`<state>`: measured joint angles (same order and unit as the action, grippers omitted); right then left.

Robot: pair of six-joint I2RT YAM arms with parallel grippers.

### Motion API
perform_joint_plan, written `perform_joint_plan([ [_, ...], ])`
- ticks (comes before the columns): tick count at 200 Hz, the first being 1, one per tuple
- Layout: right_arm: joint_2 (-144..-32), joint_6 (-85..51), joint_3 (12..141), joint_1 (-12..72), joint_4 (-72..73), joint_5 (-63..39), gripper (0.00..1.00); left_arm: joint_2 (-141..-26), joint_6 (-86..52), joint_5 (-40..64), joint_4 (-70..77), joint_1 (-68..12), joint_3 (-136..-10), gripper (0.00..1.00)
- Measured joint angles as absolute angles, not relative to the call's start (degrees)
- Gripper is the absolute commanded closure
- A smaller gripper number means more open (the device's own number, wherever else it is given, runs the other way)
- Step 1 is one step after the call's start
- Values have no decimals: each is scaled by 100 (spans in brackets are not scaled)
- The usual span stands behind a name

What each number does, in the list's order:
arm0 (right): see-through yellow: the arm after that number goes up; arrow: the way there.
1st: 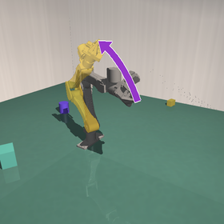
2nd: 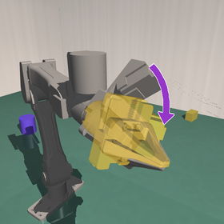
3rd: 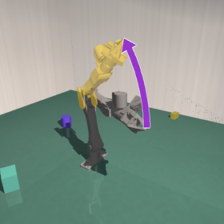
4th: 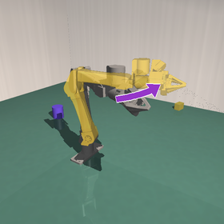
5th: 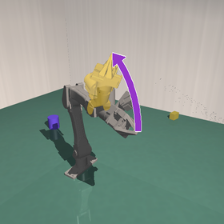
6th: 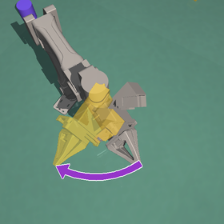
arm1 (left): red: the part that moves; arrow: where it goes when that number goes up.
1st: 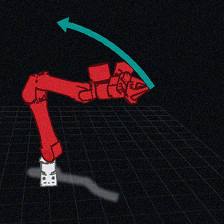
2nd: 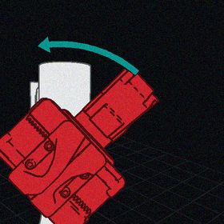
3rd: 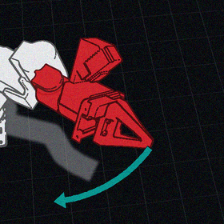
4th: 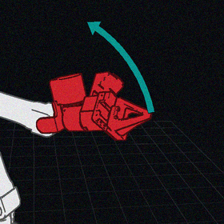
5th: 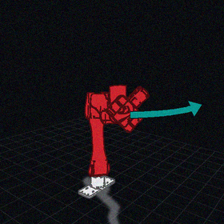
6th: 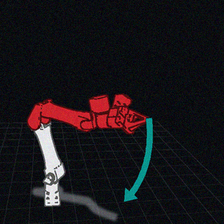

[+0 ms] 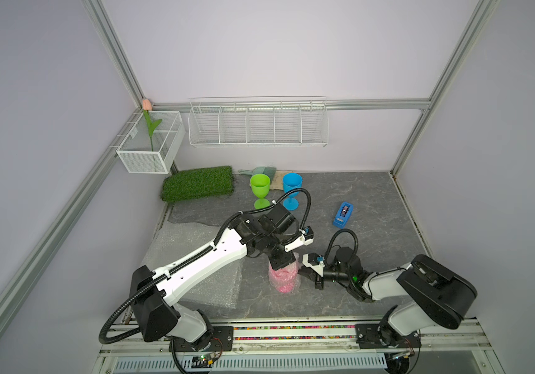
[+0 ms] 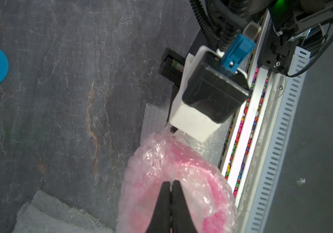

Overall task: Wrap wine glasses in bubble wrap
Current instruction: Wrap the wine glass in bubble wrap.

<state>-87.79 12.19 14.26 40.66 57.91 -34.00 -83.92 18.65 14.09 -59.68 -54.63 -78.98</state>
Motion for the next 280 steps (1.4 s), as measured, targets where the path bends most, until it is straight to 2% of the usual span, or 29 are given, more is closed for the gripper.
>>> perform_joint_plan([
  [45,-8809,1214,1426,4036,5793,-3430,93,-8468,1813,1533,-5557,-5463,-7275,100],
  [105,-8809,1199,1426,3983,5793,-3435,93,-8936,1754,1693,-4971,-5408,-7210,99],
  [138,-8739,1201,1426,3981,5741,-3433,93,-8879,1653,1586,-5146,-5411,-7293,85],
  [164,-8602,1203,1426,3983,5590,-3433,93,-8764,1503,1369,-5546,-5417,-7513,68],
  [185,-8547,1203,1426,3981,5500,-3430,93,-8731,1441,1304,-5841,-5417,-7911,64],
  [229,-8541,1203,1426,3977,5465,-3433,93,-8768,1352,1378,-6248,-5428,-8508,65],
  [261,-8541,1205,1426,3977,5465,-3433,93,-9155,1278,1492,-6578,-5441,-8473,71],
  [270,-8541,1205,1426,3977,5463,-3433,93,-9268,1258,1527,-6606,-5450,-8418,75],
  [280,-8541,1205,1426,3977,5454,-3433,93,-9362,1243,1546,-6600,-5457,-8315,84],
])
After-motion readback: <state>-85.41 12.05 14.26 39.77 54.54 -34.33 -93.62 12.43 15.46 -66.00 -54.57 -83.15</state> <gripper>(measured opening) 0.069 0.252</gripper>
